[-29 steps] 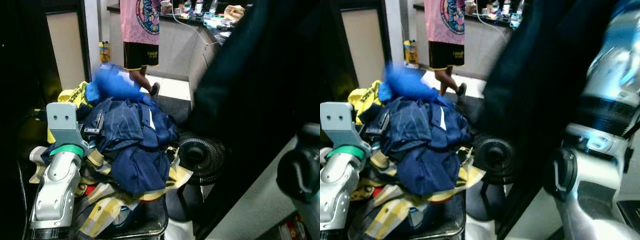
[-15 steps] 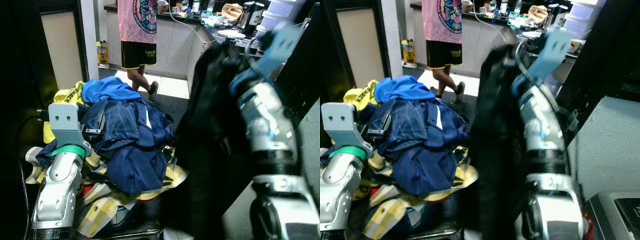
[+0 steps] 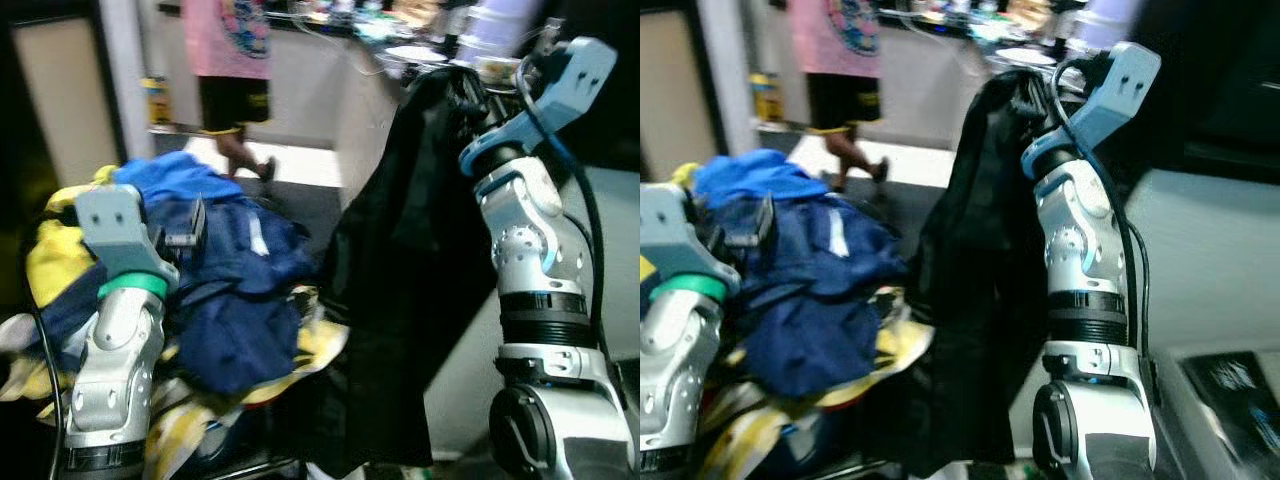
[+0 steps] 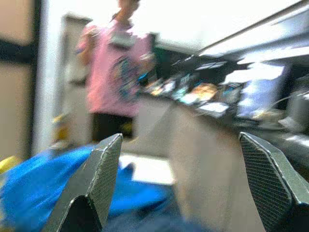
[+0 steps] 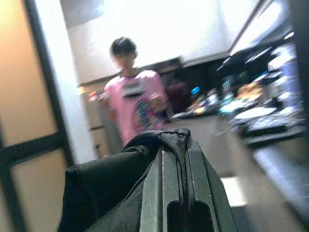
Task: Clothes washing
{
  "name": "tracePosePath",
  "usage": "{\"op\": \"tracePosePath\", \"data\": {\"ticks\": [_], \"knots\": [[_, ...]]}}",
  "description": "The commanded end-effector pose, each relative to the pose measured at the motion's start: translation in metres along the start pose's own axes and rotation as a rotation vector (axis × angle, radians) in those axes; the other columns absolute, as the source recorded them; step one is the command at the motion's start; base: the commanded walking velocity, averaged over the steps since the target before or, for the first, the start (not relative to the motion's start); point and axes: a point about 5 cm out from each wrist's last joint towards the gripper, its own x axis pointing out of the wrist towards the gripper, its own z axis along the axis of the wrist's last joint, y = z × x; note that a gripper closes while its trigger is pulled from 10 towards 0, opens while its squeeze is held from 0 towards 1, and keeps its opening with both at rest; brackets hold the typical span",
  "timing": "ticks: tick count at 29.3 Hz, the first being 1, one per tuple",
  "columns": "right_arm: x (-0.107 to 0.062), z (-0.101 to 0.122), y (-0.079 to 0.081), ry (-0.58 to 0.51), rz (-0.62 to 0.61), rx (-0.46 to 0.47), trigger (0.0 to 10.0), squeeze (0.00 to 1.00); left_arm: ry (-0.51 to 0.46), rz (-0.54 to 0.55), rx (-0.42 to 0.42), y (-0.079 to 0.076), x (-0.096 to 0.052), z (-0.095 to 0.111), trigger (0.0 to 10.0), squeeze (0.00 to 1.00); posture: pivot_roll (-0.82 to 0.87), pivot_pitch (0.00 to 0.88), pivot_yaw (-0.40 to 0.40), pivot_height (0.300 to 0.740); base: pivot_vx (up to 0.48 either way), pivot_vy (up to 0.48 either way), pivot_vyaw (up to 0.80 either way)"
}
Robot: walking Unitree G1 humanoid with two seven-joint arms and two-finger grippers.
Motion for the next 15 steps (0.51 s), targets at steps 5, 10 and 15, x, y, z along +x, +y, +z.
{"op": "tracePosePath", "data": {"ticks": [5, 10, 15], "knots": [[0.002, 0.011, 0.004, -0.049, 0.017, -0.002, 10.0, 0.00, -0.145, -0.062, 0.029, -0.007, 0.011, 0.036, 10.0, 0.00, 0.02, 0.006, -0.079, 0.740, 0.000, 0.000, -0.80], [0.000, 0.007, 0.004, -0.037, 0.018, -0.006, 10.0, 0.00, -0.038, -0.111, 0.127, -0.013, 0.010, 0.021, 10.0, 0.00, 0.03, 0.002, -0.076, 0.740, 0.000, 0.000, -0.80], [-0.004, 0.000, 0.003, -0.006, 0.021, -0.062, 10.0, 0.00, 0.020, -0.153, 0.158, -0.017, 0.008, 0.010, 10.0, 0.00, 0.02, 0.000, -0.075, 0.740, 0.000, 0.000, -0.80]]}}
